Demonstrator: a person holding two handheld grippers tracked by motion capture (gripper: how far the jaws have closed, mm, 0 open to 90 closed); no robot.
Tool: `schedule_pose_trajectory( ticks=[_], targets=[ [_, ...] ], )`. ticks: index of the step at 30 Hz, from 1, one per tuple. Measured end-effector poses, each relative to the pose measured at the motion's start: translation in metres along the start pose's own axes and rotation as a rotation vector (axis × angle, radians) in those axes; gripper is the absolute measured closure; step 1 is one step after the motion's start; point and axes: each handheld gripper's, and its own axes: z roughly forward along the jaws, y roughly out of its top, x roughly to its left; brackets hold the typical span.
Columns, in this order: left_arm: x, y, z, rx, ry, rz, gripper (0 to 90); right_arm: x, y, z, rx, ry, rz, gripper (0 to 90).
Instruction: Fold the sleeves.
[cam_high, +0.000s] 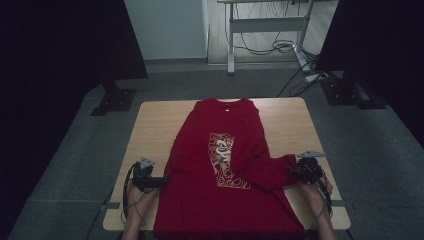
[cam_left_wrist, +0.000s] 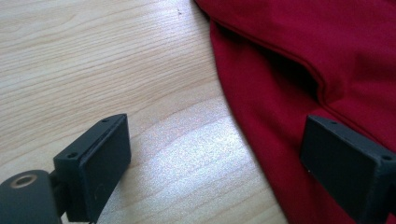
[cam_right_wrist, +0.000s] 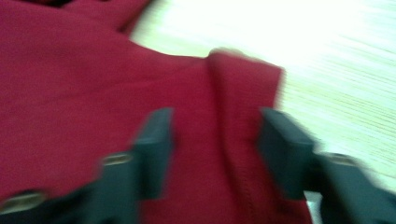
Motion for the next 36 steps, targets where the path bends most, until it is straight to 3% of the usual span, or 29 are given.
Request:
schedule_pose_trajectory(
  ticks=[1,2,3,4,12,13,15,16,17,18,20,21,22,23,24,26,29,30,31,32,34,35,36],
  targets=[
    [0.000,0.000,0.000,0.000,0.000,0.000,9.3,0.003,0.000,-0.002,0.008,0.008,-0.003,59.3],
    [0.000,0.000,0.000,0.000,0.000,0.000,9.3,0.003,0.000,-0.002,0.008,0.008,-0.003,69.4],
    [0.000,0.000,0.000,0.000,0.000,0.000,9.3,0.003,0.000,-0.002,0.008,0.008,-0.003,69.4],
    [0.000,0.000,0.000,0.000,0.000,0.000,9.3,0.005,-0.002,-0.004,0.010,0.015,0.017,81.3],
    [0.000,0.000,0.000,0.000,0.000,0.000,9.3,0.005,-0.002,-0.006,0.013,0.034,0.047,83.3],
    [0.000,0.000,0.000,0.000,0.000,0.000,9.3,0.008,0.001,-0.014,-0.022,0.082,0.046,83.3],
    [0.000,0.000,0.000,0.000,0.000,-0.001,9.3,0.008,0.001,-0.014,-0.022,0.082,0.046,83.5],
    [0.000,0.000,0.000,0.000,0.000,-0.001,9.3,0.013,0.005,-0.029,-0.076,0.122,0.041,83.5],
    [0.000,0.000,0.000,0.000,0.000,-0.001,9.3,0.013,0.005,-0.029,-0.076,0.122,0.041,83.5],
    [0.000,0.000,0.000,0.000,0.000,-0.001,9.3,0.019,0.008,-0.040,-0.109,0.161,0.024,83.5],
    [0.000,0.000,0.000,0.000,0.000,0.000,9.3,0.019,0.008,-0.040,-0.109,0.161,0.024,83.5],
    [0.000,0.000,0.000,0.000,0.000,0.000,9.3,0.032,0.009,-0.054,-0.144,0.206,-0.018,83.5],
    [0.000,0.000,0.000,0.000,0.000,0.000,9.3,0.032,0.009,-0.054,-0.144,0.206,-0.018,83.5],
    [0.000,0.000,0.000,0.000,0.000,0.000,9.3,0.042,0.008,-0.063,-0.167,0.254,-0.040,83.6],
    [0.000,0.000,0.000,0.000,0.000,0.000,9.3,0.042,0.008,-0.063,-0.167,0.254,-0.040,83.6],
    [0.000,0.000,0.000,0.000,0.001,-0.001,9.3,0.062,0.003,-0.078,-0.197,0.341,-0.092,83.5],
    [0.000,0.000,0.000,0.000,0.001,-0.001,9.3,0.066,0.001,-0.081,-0.202,0.370,-0.099,83.5],
    [0.000,0.000,0.000,0.000,0.001,-0.001,9.3,0.075,-0.004,-0.086,-0.212,0.436,-0.109,83.5],
    [0.000,0.000,0.000,0.000,0.001,-0.001,9.3,0.075,-0.004,-0.086,-0.212,0.436,-0.109,83.5],
    [0.000,0.000,0.000,0.000,0.001,-0.001,9.3,0.084,-0.009,-0.091,-0.216,0.505,-0.128,83.5],
    [0.000,0.000,0.000,0.000,0.001,-0.002,9.3,0.084,-0.009,-0.091,-0.216,0.505,-0.128,83.5],
    [0.000,0.000,0.000,0.000,0.001,-0.001,9.3,0.100,-0.017,-0.098,-0.220,0.614,-0.160,83.5],
    [0.000,0.000,0.000,0.000,0.002,-0.002,9.3,0.108,-0.020,-0.100,-0.220,0.666,-0.173,83.5]
  ],
)
